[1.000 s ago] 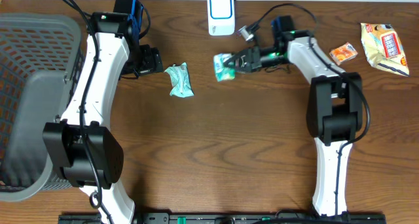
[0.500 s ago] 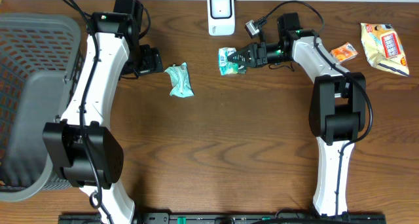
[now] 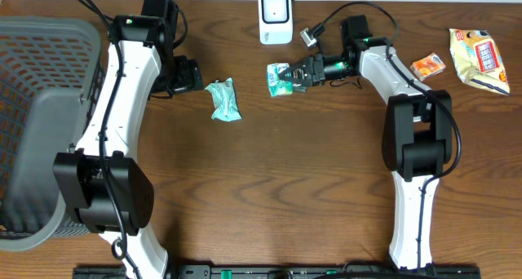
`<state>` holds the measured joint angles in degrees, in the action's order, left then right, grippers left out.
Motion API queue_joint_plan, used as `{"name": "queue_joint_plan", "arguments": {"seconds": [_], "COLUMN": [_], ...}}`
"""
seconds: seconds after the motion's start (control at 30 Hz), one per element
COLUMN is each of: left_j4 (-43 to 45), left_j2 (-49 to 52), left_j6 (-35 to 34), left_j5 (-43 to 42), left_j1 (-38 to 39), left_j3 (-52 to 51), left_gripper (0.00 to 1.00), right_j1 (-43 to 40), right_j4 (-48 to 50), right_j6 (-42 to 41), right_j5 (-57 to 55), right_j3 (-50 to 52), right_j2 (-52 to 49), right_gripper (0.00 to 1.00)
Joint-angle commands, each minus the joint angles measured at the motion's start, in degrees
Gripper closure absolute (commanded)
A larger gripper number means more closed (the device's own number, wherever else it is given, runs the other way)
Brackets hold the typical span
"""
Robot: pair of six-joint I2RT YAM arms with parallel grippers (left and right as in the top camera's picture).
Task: Scan the item barcode
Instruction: 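Lift the white-teal Kleenex pack up to the scanner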
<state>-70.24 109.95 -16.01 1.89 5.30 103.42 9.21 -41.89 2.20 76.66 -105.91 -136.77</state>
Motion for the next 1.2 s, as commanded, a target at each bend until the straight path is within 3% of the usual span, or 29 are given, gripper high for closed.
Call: {"name": "queue_joint_plan", "arguments": {"seconds": [0.0,0.13,0.23,0.3,0.37,0.5,0.73,0.97,1.17], "left_j4": [-0.22,-0.22,-0.22,-0.22,-0.22,-0.22,-0.22,-0.22,-0.22], "left_j2": [-0.11,-0.11,-0.11,-0.11,-0.11,-0.11,-0.11,-0.11,-0.11], "left_j6": [0.94,0.94,0.94,0.94,0.94,0.94,0.94,0.94,0.94], "left_j5": [0.74,0.74,0.74,0.72,0.72,0.74,0.74,0.74,0.74], "left_j1": [-0.15,-0.15,-0.15,-0.15,-0.15,-0.15,-0.15,-0.15,-0.15], "left_j3": [-0.57,-0.57,-0.57,-0.57,-0.57,-0.57,-0.57,-0.57,-0.57], "left_gripper": [0.02,0.02,0.02,0.02,0.02,0.02,0.02,0.02,0.02], "right_j1": [1.86,4.57,7.74,9.86,12.20,14.75,15.30,15.69,16.24], "right_j4": [0.76,0.59,3.61,7.39,12.96,22.62,43.30,54.55,56.43], "right_j6": [-5.55,-6.45,-6.08,-2.05,7.89,24.70,38.71,41.35,41.13], "right_j5": [-16.13,-42.60,-68.94,-82.31,-92.11,-95.19,-95.19,-95.19,-94.64], "right_j3": [-0.33,-1.51,-1.99,-1.99,-1.99,-1.97,-1.97,-1.99,-2.27], "right_j2": [5.22,10.40,14.78,16.20,16.44,14.47,4.96,-1.31,-1.68], "right_gripper": [0.99,0.99,0.99,0.99,0.99,0.99,0.99,0.99,0.99]}}
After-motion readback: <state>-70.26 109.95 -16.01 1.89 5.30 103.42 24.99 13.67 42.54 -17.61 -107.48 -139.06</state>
